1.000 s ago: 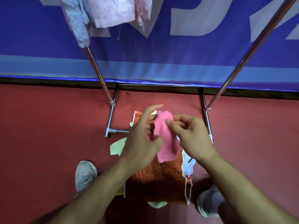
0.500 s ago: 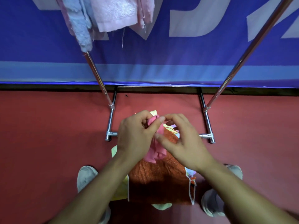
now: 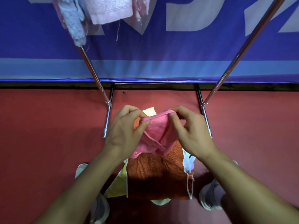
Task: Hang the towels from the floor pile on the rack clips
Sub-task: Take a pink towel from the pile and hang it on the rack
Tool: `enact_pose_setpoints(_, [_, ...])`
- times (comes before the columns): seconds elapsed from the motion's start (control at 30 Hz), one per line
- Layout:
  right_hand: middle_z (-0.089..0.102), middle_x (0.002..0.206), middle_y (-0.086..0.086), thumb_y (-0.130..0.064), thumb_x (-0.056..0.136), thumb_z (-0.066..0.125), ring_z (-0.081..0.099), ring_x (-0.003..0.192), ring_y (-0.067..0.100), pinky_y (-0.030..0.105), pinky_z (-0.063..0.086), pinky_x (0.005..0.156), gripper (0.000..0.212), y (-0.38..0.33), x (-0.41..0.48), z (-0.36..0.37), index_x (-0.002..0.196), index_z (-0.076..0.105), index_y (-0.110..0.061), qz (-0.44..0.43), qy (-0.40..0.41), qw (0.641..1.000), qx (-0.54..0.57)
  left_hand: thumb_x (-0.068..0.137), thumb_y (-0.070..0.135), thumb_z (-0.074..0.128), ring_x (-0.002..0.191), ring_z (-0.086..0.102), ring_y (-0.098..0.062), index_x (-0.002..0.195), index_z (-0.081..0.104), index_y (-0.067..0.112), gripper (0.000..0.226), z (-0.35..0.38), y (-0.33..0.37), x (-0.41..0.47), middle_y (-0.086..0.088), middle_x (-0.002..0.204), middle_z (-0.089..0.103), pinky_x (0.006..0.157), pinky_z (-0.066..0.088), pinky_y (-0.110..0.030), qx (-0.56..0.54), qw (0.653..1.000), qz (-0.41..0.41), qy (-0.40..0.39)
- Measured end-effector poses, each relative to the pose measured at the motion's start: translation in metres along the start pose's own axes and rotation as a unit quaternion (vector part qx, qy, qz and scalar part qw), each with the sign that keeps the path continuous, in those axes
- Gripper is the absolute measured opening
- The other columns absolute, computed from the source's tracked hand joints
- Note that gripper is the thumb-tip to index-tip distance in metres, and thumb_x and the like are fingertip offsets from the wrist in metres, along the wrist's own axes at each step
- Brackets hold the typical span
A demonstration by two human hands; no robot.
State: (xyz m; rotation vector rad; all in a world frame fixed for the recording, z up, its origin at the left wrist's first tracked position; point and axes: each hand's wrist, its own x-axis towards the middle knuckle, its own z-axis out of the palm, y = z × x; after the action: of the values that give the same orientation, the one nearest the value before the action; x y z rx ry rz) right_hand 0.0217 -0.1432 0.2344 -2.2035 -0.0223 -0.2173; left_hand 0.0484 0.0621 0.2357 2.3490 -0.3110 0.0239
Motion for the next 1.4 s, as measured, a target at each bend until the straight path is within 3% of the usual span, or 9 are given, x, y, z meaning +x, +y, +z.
enact_pose_setpoints(0.2, [0.069, 0.093, -0.004, -0.024, 0.104, 0.049, 0.065, 0.087, 0.015, 0.041, 0.053, 0.076, 0.019, -0.002, 0.007, -0.002, 0.101, 0.068, -0.023, -0.011, 0.063, 0.997, 0.044, 0.090, 0.027, 0.062, 0.077, 0.071, -0.013, 0.098, 0.062, 0.039, 0.015, -0.003, -0.010, -0.003, 0.017, 0.078, 0.072, 0.072, 0.057, -0.040, 0.036, 0.998, -0.058, -0.019])
enact_pose_setpoints(0.4, [0.062, 0.092, -0.002, -0.023, 0.105, 0.050, 0.065, 0.087, 0.019, 0.044, 0.055, 0.082, 0.019, 0.020, 0.019, -0.016, 0.103, 0.068, -0.029, 0.046, 0.097, 0.994, 0.031, 0.090, 0.029, 0.074, 0.053, 0.056, 0.003, 0.076, 0.066, 0.032, 0.016, -0.014, -0.017, 0.005, 0.019, 0.061, 0.066, 0.059, 0.043, -0.026, -0.086, 0.986, -0.141, 0.030])
enact_pose_setpoints(0.53, [0.069, 0.077, -0.002, -0.031, 0.104, 0.048, 0.065, 0.076, 0.021, 0.045, 0.054, 0.074, 0.023, 0.033, 0.020, -0.023, 0.097, 0.068, -0.022, 0.097, 0.091, 0.991, -0.008, 0.087, 0.039, 0.075, 0.067, 0.062, -0.005, 0.079, 0.071, 0.026, 0.016, -0.030, -0.018, 0.007, 0.013, 0.072, 0.070, 0.064, 0.046, -0.029, -0.012, 0.990, -0.097, 0.100])
enact_pose_setpoints(0.7, [0.063, 0.062, -0.002, -0.038, 0.099, 0.059, 0.056, 0.055, 0.018, 0.035, 0.048, 0.056, 0.025, 0.042, 0.020, -0.032, 0.088, 0.071, -0.019, 0.145, 0.067, 0.987, -0.010, 0.083, 0.033, 0.080, 0.059, 0.058, -0.001, 0.077, 0.073, 0.028, 0.011, -0.033, -0.021, 0.005, 0.017, 0.065, 0.067, 0.057, 0.043, -0.021, -0.034, 0.995, -0.083, 0.031])
enact_pose_setpoints(0.9, [0.054, 0.055, -0.006, -0.039, 0.085, 0.079, 0.045, 0.048, 0.007, 0.025, 0.039, 0.051, 0.034, 0.046, 0.020, -0.030, 0.070, 0.064, -0.012, 0.223, 0.062, 0.972, 0.042, 0.081, 0.025, 0.084, 0.058, 0.060, -0.008, 0.075, 0.075, 0.022, 0.011, -0.029, -0.021, 0.012, 0.002, 0.063, 0.071, 0.060, 0.046, -0.026, -0.198, 0.952, -0.196, 0.123])
enact_pose_setpoints(1.07, [0.053, 0.055, -0.003, -0.022, 0.095, 0.070, 0.042, 0.042, 0.004, 0.020, 0.035, 0.043, 0.024, 0.029, 0.014, -0.012, 0.079, 0.062, -0.006, 0.269, -0.024, 0.949, 0.163, 0.085, 0.018, 0.079, 0.046, 0.054, 0.003, 0.083, 0.073, 0.008, 0.012, -0.016, -0.013, 0.017, 0.012, 0.052, 0.066, 0.049, 0.045, -0.018, -0.281, 0.908, -0.277, 0.143])
enact_pose_setpoints(1.17, [0.053, 0.059, -0.001, -0.021, 0.100, 0.062, 0.043, 0.049, 0.012, 0.025, 0.036, 0.049, 0.027, 0.017, 0.015, -0.006, 0.075, 0.054, -0.014, 0.309, -0.038, 0.915, 0.258, 0.085, 0.013, 0.078, 0.052, 0.057, 0.000, 0.080, 0.072, 0.010, 0.008, -0.003, -0.003, 0.015, 0.010, 0.058, 0.067, 0.055, 0.048, -0.020, -0.328, 0.887, -0.287, 0.151])
enact_pose_setpoints(1.27, [0.058, 0.068, 0.004, -0.019, 0.104, 0.054, 0.054, 0.054, 0.016, 0.026, 0.048, 0.048, 0.023, 0.002, 0.015, 0.004, 0.081, 0.054, -0.015, 0.325, -0.067, 0.884, 0.331, 0.085, 0.011, 0.079, 0.060, 0.064, 0.000, 0.076, 0.072, 0.021, 0.015, 0.014, 0.014, 0.008, 0.011, 0.064, 0.072, 0.063, 0.051, -0.019, -0.305, 0.912, -0.243, 0.129])
enact_pose_setpoints(1.4, [0.067, 0.062, 0.001, -0.018, 0.107, 0.047, 0.062, 0.046, 0.014, 0.024, 0.053, 0.047, 0.011, -0.016, 0.012, 0.018, 0.099, 0.050, -0.011, 0.310, -0.097, 0.866, 0.381, 0.085, 0.013, 0.078, 0.066, 0.070, -0.001, 0.078, 0.072, 0.034, 0.024, 0.033, 0.034, -0.002, 0.015, 0.071, 0.074, 0.057, 0.054, -0.019, -0.260, 0.945, -0.177, 0.085])
